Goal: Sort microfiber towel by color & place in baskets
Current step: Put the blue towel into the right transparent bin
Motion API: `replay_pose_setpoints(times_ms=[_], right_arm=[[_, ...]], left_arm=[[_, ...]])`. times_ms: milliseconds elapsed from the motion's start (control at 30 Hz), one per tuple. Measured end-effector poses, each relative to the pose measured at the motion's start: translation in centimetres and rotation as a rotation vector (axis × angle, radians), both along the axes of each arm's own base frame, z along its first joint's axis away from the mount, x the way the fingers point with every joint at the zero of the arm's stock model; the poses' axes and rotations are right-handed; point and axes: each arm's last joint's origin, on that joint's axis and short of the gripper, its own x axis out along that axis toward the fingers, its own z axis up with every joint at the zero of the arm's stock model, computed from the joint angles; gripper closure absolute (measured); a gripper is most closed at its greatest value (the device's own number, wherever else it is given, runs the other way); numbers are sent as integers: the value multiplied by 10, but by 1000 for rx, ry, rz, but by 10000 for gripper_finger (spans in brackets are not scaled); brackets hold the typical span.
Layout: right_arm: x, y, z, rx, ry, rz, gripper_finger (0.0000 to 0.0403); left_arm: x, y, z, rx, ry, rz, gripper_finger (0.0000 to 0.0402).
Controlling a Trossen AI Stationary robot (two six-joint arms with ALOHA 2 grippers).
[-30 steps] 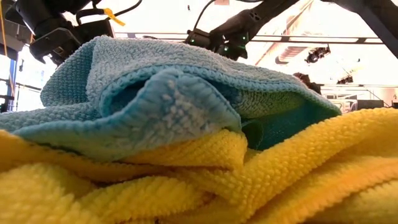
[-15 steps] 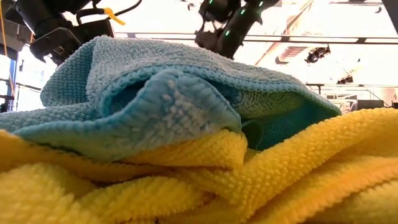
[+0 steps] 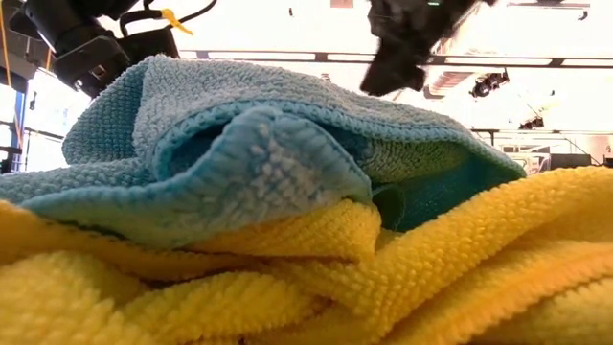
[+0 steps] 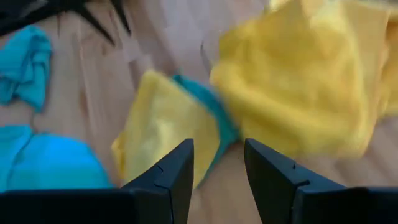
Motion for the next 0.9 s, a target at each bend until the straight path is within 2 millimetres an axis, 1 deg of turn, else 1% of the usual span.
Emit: replay_pose_setpoints(times_ms=[133, 233, 333, 433, 533, 667, 767, 900], right_arm=[[-33, 32, -28, 19, -3, -41, 265], [-53, 54, -47, 9, 8, -80, 265], [-68, 73, -62, 36, 19, -103, 265], [-77, 87, -73, 27, 7, -165, 265], [-84, 97, -79, -29, -33, -228, 265], [-89, 108, -78, -67, -82, -248, 265], [-93, 113, -78, -75, -108, -254, 265], [-95, 119, -78, -74, -112, -231, 265]], left_arm=[[3, -1, 3, -17, -51, 18, 296], [8, 0, 9, -46, -133, 87, 296], [10, -3, 16, -67, -134, 102, 296], [7, -12, 24, -109, -82, 113, 296], [4, -25, 34, -136, -34, 153, 296], [1, -49, 41, -206, 33, 199, 296], [-3, -70, 41, -278, 114, 239, 296], [-10, -102, 35, -367, 267, 280, 296]])
